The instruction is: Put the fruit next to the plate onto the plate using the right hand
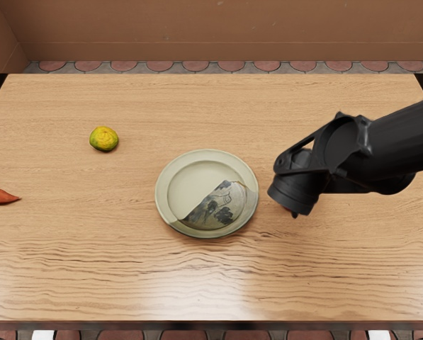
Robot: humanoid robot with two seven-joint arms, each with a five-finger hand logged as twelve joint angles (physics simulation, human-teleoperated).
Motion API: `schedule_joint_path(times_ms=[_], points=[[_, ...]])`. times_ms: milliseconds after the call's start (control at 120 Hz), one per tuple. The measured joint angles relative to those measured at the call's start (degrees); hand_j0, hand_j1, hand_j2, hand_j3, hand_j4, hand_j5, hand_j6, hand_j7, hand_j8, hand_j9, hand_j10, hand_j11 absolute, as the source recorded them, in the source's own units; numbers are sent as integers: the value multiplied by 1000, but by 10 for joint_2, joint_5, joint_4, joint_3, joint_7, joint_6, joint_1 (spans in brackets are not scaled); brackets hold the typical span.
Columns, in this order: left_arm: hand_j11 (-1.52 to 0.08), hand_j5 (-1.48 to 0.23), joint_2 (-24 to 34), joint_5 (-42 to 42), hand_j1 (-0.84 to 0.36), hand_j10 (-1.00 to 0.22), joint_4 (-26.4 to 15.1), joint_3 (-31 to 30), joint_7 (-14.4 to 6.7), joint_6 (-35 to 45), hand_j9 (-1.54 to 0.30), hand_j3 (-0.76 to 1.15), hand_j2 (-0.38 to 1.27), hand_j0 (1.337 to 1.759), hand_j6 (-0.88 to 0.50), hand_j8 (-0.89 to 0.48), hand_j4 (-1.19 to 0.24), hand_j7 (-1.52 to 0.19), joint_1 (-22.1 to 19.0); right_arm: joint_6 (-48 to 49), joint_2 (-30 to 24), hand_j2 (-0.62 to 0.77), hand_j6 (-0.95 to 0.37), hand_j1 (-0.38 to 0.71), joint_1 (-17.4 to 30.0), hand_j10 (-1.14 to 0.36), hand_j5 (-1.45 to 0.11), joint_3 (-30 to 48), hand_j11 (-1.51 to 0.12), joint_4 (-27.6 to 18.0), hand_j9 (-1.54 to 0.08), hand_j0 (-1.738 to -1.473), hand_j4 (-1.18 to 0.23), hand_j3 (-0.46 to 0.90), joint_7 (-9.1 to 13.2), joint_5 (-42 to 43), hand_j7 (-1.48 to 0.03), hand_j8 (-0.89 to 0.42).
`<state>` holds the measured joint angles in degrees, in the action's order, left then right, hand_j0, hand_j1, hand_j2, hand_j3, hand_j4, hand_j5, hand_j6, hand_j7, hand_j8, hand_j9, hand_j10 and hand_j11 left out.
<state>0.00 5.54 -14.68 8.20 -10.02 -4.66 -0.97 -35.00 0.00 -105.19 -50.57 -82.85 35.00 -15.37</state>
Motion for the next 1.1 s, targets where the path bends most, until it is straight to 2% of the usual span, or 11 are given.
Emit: schedule_joint_path(times_ms=[108,158,250,333,450,658,792,833,925,1008,1100], points=[[-11,-11,0,0,339,-8,0,0,0,0,-11,0,1,1658,-8,-8,-8,-11,0,0,0,-47,-237,-66,10,-236,-307,0,-307,5,-307,-1658,-236,0,0,5,-307,-237],[-11,-11,0,0,339,-8,0,0,0,0,-11,0,1,1658,-8,-8,-8,-11,0,0,0,-56,-283,-11,13,-283,-367,1,-367,7,-367,-1658,-283,0,0,7,-367,-283],[-11,-11,0,0,339,-8,0,0,0,0,-11,0,1,1658,-8,-8,-8,-11,0,0,0,-38,-478,176,20,-473,-628,3,-626,7,-627,-1657,-472,0,0,14,-620,-473],[-11,-11,0,0,339,-8,0,0,0,0,-11,0,1,1658,-8,-8,-8,-11,0,0,0,-12,-387,234,30,-611,-787,13,-796,8,-798,-1651,-622,-1,1,29,-802,-412],[-11,-11,0,0,339,-8,0,0,0,0,-11,0,1,1658,-8,-8,-8,-11,0,0,0,58,-290,286,36,-715,-949,29,-965,8,-966,-1645,-529,0,2,40,-964,-320],[-11,-11,0,0,339,-8,0,0,0,0,-11,0,2,1658,-8,-8,-8,-11,0,2,-4,133,-178,373,45,-793,-1099,77,-1118,18,-1112,-1639,-417,0,1,64,-1073,-215],[-11,-11,0,0,339,-8,0,0,0,0,-11,0,2,1658,-8,-8,-8,-11,0,2,-99,193,-133,413,100,-811,-1156,140,-1164,18,-1155,-1636,-357,0,1,124,-1102,-167],[-11,-11,0,0,339,-8,0,0,0,0,-11,0,2,1658,-8,-8,-8,-11,0,2,-128,142,-131,394,111,-816,-1164,151,-1173,18,-1163,-1635,-354,0,1,135,-1108,-165],[-11,-11,0,0,339,-8,0,0,0,0,-11,0,2,1658,-8,-8,-8,-11,0,2,-195,155,-127,399,127,-823,-1176,192,-1188,17,-1176,-1635,-350,0,1,147,-1118,-161],[-11,-11,0,0,339,-8,0,0,0,0,-11,0,2,1658,-8,-8,-8,-11,0,1,-278,155,-125,396,163,-827,-1182,300,-1195,16,-1183,-1635,-349,0,1,153,-1123,-161],[-11,-11,0,0,339,-8,0,0,0,0,-11,0,2,1658,-8,-8,-8,-11,0,22,-350,184,-110,424,239,-832,-1178,465,-1195,16,-1183,-1634,-341,0,2,158,-1127,-148]])
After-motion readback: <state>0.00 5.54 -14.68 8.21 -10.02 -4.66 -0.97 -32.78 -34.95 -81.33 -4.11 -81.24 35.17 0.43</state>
